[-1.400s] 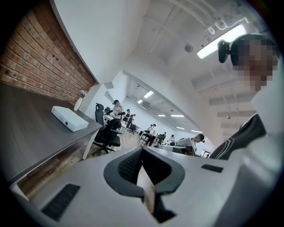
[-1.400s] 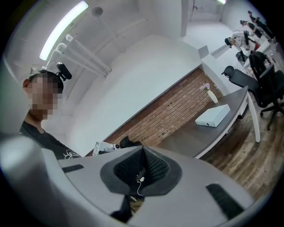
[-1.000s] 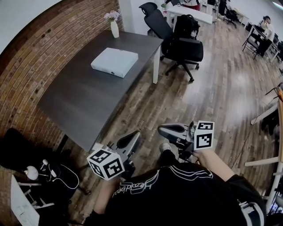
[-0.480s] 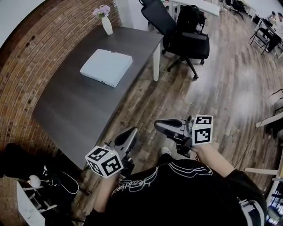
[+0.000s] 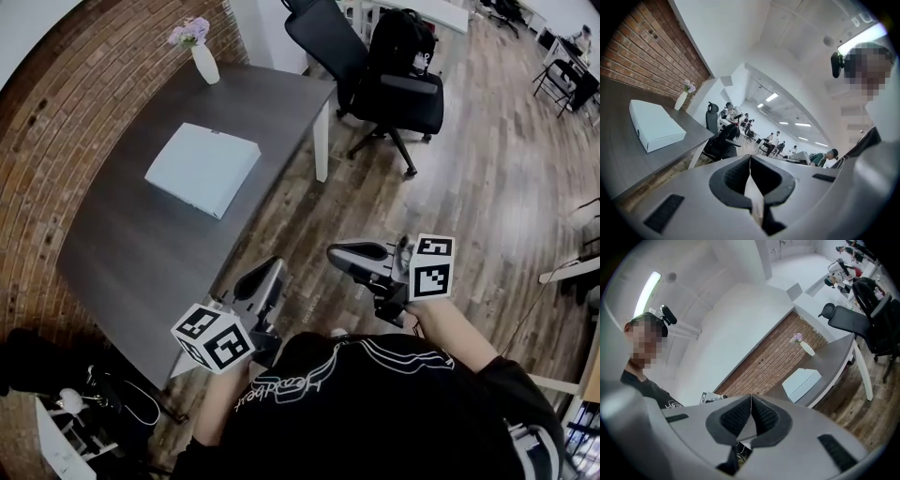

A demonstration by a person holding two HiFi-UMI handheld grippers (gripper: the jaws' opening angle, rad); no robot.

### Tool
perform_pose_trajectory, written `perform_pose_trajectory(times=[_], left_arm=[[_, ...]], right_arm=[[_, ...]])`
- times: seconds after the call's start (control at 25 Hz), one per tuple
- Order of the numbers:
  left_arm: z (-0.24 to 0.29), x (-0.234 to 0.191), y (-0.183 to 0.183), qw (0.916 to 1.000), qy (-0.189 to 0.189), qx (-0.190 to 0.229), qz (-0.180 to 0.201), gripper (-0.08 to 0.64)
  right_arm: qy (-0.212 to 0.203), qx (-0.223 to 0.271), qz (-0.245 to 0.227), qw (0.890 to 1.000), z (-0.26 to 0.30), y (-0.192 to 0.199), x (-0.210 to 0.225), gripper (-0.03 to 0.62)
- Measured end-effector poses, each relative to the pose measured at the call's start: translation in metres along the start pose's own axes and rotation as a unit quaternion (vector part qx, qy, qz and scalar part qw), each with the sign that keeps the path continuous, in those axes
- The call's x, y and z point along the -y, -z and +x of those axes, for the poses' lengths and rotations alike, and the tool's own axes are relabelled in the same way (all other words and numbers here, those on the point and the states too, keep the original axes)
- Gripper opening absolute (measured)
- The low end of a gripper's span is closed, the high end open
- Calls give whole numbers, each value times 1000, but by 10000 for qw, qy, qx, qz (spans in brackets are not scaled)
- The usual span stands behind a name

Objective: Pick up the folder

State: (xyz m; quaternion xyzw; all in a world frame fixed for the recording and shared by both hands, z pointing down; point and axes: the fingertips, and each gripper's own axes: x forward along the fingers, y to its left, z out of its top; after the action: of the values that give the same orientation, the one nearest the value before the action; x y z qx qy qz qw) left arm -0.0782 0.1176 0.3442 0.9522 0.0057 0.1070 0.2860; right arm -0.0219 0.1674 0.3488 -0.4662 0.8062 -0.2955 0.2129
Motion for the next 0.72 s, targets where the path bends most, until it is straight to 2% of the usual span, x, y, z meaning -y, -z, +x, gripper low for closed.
perform_pose_trajectory(times=[0.28, 0.44, 0.72], left_arm=[[27, -52, -16, 9990, -203, 157, -365, 6], [43, -89, -36, 9985, -253, 220, -438, 6], [66, -182, -87, 9946, -809, 301, -584, 8]], right_arm=[[-32, -160, 155, 9997, 22, -22, 50, -3], [-69, -282, 234, 9993, 49, -43, 84, -2], [-172, -544, 296, 9979, 117, -100, 151, -2]])
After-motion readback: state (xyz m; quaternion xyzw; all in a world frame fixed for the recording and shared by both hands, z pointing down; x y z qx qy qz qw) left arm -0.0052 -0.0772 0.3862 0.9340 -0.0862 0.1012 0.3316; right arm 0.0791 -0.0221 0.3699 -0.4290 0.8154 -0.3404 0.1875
